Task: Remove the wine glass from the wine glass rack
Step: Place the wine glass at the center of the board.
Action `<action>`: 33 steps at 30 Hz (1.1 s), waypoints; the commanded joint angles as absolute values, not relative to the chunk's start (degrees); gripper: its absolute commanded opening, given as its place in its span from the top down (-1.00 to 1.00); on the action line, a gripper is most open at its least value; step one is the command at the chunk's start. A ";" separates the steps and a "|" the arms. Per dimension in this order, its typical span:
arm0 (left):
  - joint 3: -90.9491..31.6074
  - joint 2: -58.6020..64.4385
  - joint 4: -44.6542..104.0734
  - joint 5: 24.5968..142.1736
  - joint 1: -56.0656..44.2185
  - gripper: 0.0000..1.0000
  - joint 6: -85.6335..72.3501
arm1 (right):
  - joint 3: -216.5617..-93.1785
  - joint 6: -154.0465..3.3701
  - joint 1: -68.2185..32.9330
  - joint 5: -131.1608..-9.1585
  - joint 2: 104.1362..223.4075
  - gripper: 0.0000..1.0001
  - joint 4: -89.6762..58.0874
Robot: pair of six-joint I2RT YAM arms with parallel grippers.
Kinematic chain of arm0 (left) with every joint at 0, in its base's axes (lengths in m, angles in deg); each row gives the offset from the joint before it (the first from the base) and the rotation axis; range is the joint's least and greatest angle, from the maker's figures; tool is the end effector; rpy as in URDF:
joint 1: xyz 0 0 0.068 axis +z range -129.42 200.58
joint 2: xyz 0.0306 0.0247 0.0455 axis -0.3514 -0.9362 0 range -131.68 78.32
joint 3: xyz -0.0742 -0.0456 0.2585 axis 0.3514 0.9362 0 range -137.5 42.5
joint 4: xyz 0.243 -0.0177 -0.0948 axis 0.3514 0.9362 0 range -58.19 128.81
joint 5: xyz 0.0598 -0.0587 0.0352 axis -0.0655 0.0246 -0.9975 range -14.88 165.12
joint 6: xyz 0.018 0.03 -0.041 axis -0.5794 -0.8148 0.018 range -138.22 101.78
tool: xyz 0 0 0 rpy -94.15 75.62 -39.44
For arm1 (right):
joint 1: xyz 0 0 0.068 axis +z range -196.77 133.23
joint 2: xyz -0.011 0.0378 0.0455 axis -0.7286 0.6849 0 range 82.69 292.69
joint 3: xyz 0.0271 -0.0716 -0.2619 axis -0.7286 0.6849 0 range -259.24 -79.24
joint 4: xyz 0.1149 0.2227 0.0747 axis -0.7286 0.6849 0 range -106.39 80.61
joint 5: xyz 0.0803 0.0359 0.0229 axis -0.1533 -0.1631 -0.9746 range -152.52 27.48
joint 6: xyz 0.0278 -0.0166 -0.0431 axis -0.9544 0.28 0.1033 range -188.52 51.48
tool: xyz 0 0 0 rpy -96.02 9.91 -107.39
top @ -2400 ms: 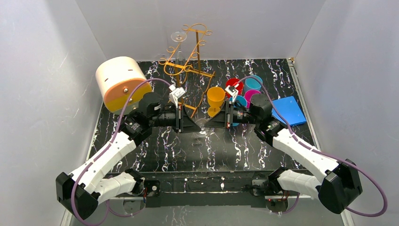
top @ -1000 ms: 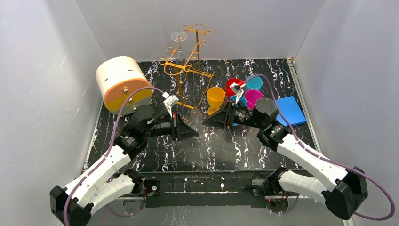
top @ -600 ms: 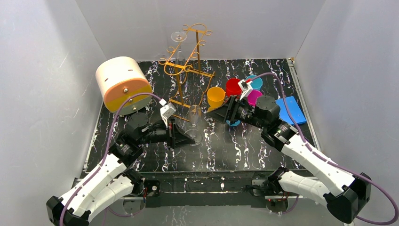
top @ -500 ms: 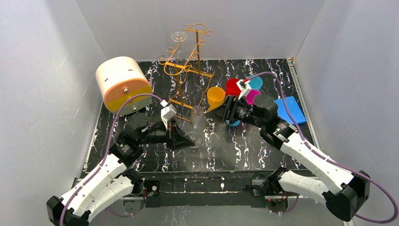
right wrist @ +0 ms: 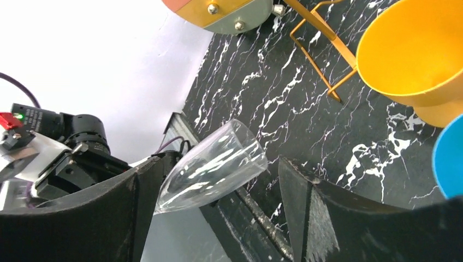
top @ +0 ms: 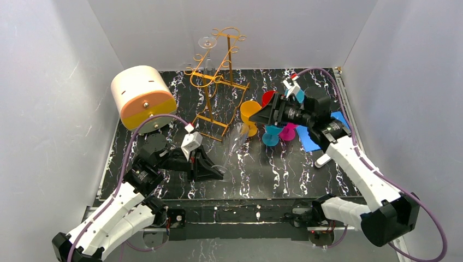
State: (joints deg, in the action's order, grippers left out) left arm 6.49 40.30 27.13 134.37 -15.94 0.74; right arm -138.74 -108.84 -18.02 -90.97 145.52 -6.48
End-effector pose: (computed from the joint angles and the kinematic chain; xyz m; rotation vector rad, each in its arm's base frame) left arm 0.1032 -0.1145 0.3317 1.1269 1.3640 -1.5062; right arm 0.2111 0.1352 0.3701 -0.1914 1.9636 1.2725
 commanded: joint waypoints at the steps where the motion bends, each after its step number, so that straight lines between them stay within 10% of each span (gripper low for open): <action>1: 4.37 40.03 25.86 138.91 -16.14 1.00 -5.01 | -140.31 -113.40 -25.53 -111.81 147.84 -0.71 -8.83; 33: 3.10 40.64 26.70 139.56 -16.16 1.00 -12.56 | -149.89 -122.21 -29.20 -131.14 162.71 -0.60 -18.88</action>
